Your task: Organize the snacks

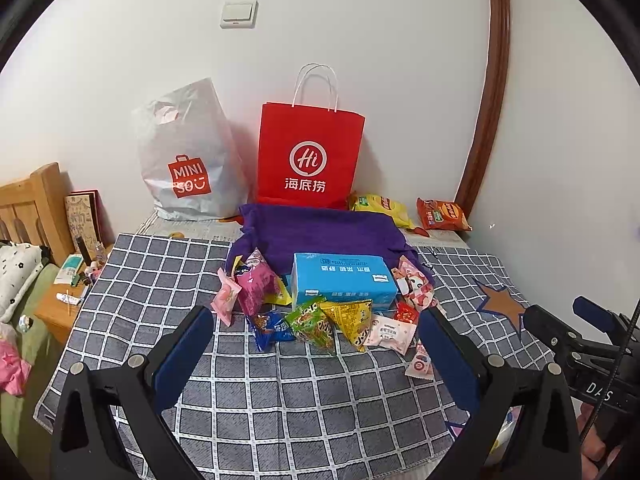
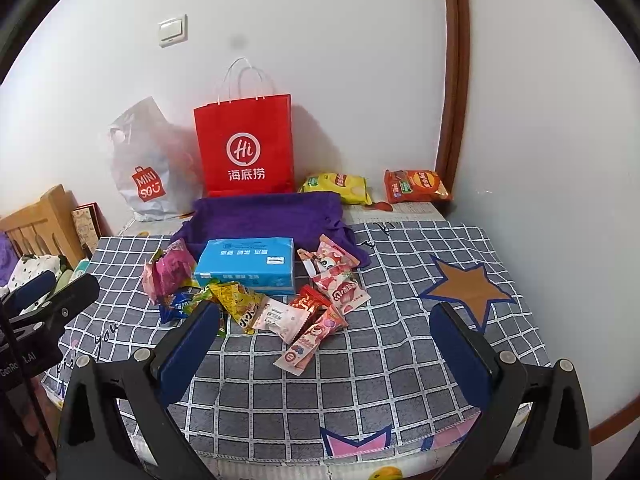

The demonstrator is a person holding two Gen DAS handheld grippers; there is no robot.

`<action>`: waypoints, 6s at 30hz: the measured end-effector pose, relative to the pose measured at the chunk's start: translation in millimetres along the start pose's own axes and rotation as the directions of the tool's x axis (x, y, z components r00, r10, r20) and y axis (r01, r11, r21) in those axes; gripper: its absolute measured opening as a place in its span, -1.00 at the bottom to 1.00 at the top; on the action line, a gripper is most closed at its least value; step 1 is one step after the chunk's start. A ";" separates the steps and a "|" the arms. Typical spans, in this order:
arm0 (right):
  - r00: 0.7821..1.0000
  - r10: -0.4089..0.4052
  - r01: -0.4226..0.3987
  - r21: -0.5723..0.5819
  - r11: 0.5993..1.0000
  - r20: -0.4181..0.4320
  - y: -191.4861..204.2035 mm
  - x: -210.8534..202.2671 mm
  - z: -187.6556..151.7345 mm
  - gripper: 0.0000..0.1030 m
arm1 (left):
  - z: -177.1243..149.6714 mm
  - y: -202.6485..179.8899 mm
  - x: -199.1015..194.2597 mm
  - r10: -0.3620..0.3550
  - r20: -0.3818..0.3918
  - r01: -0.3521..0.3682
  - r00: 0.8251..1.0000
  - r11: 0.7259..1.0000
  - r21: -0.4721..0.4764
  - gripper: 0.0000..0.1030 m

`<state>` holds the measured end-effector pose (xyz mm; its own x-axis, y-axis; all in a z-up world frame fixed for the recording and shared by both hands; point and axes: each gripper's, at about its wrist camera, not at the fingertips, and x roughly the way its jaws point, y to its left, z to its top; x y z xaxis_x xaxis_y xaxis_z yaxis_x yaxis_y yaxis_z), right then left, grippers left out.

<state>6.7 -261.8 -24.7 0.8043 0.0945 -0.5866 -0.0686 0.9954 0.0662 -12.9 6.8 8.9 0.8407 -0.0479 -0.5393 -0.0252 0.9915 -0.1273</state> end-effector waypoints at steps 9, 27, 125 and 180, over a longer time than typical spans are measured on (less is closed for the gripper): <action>1.000 0.004 -0.004 0.000 1.000 0.010 2.2 -3.3 0.5 0.99 | 2.3 4.2 2.1 0.003 -0.004 -0.003 1.000 1.000 -0.001 1.00; 1.000 0.009 -0.009 0.007 1.000 0.017 2.3 -7.3 -0.6 0.99 | -4.5 7.3 3.4 0.005 -0.010 -0.005 1.000 1.000 0.001 1.00; 0.922 0.087 -0.095 -0.002 0.995 -0.377 -19.0 228.3 -63.0 -0.44 | -16.2 133.9 219.1 0.162 -0.326 -0.181 0.931 0.983 -0.028 0.83; 0.954 0.214 -0.220 -0.005 0.975 -0.208 4.9 155.4 8.1 -0.59 | 40.1 40.5 144.5 -0.093 -0.235 0.099 0.967 0.995 0.014 -0.50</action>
<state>136.2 -242.3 -109.1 0.6303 0.3062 -0.7134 -0.2473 0.9503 0.1894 129.3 44.8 -40.8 0.6883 -0.1666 -0.7060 0.0658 0.9836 -0.1679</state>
